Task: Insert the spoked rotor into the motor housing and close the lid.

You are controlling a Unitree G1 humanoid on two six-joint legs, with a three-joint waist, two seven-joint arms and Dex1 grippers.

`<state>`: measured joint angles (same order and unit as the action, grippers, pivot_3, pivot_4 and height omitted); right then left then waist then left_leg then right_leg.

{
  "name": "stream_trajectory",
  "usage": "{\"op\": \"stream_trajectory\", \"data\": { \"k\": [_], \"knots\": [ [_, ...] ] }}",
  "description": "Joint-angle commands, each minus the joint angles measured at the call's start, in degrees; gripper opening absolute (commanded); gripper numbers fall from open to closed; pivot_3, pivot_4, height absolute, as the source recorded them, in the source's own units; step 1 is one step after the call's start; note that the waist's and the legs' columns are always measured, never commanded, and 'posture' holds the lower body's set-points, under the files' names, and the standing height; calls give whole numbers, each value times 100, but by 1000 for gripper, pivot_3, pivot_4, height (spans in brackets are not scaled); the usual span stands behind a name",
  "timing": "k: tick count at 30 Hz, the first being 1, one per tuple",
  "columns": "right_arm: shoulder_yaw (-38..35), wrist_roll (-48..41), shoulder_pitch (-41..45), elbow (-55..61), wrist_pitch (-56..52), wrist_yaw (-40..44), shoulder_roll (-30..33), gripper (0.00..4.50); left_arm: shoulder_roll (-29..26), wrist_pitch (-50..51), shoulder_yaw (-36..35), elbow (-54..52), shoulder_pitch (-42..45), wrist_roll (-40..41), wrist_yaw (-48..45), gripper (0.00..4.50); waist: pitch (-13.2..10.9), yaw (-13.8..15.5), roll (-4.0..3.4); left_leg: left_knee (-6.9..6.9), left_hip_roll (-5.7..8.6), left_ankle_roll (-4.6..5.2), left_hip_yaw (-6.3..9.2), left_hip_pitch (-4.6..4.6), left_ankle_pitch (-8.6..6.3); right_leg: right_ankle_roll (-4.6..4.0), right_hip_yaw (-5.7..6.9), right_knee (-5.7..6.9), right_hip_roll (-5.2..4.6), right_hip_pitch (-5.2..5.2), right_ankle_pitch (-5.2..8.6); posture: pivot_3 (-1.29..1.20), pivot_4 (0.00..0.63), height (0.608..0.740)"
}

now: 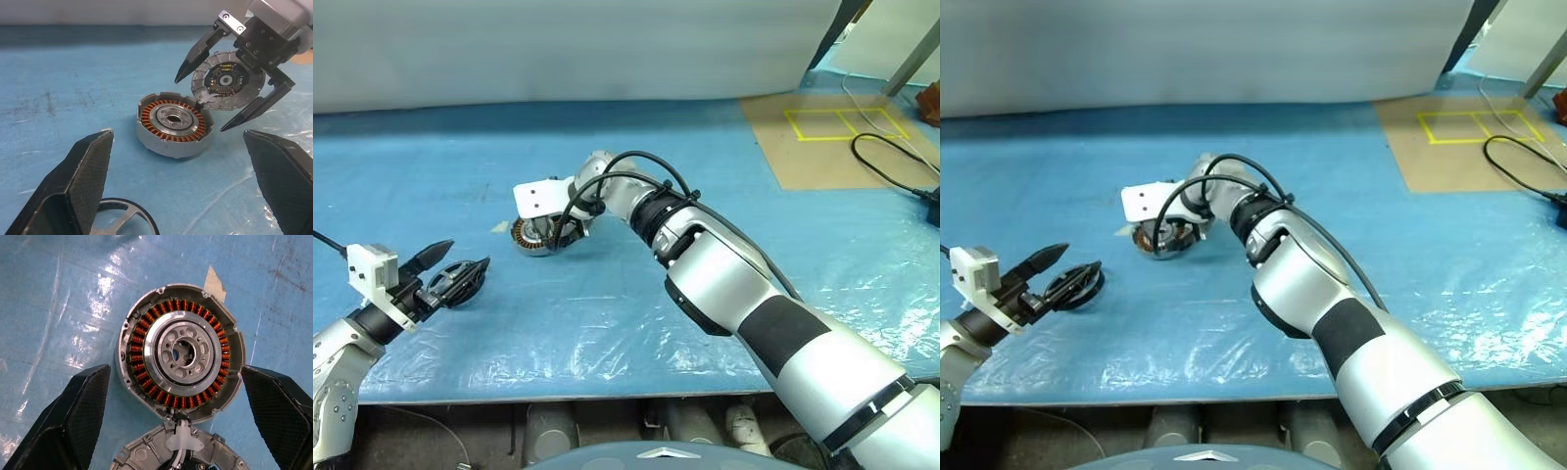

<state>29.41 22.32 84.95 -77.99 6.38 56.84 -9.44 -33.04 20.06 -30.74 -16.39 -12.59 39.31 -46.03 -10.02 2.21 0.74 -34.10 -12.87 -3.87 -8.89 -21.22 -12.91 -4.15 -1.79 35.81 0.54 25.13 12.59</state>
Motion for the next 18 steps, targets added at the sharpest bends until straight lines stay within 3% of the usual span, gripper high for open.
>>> {"op": "stream_trajectory", "data": {
  "k": [1,15,18],
  "knots": [
    [-221,-92,-135,51,-56,10,-458,4483,64,-139,-124,-281,-50,100,78,4500,0,-1,0,0,0,0,1,1,0,0,0,1,0,-1,0,0,150,740],
    [-387,-77,-621,120,-138,-31,-1041,4483,402,-143,208,-612,-206,24,319,4500,3,0,3,-1,-1,-1,5,2,2,-4,6,7,0,-2,3,0,150,740],
    [-334,-62,-659,162,7,182,-1072,3854,420,-122,290,-628,-204,5,347,4500,3,-2,4,-1,-1,-2,6,3,2,-5,5,9,0,-2,3,0,150,740]
  ]
}}
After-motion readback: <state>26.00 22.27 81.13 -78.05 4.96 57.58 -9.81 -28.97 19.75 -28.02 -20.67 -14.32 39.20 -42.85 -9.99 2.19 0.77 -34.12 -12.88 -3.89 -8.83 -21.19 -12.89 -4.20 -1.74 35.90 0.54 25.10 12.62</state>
